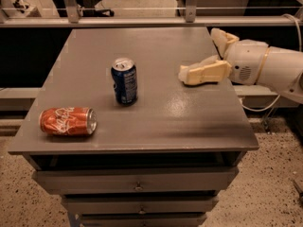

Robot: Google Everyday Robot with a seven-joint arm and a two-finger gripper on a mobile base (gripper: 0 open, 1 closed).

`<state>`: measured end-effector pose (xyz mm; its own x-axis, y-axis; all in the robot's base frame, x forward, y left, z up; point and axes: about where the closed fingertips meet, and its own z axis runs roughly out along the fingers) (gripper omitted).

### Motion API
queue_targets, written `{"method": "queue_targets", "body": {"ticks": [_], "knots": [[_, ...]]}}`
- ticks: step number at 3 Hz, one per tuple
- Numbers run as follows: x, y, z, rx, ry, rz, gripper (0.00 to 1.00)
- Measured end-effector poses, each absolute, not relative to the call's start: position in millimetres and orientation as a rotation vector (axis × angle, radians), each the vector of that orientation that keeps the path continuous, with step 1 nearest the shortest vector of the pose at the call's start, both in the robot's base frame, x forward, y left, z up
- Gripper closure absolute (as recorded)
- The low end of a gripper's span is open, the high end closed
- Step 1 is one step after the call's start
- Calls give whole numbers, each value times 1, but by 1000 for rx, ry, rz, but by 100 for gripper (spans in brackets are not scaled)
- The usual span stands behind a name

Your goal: Place pepsi can upright

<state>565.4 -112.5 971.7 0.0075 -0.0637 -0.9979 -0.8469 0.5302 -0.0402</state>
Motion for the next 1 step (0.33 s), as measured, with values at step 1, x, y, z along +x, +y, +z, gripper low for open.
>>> {"method": "queue_targets", "body": {"ticks": [1], "knots": [[569, -120, 981, -826, 1437, 733, 0]]}}
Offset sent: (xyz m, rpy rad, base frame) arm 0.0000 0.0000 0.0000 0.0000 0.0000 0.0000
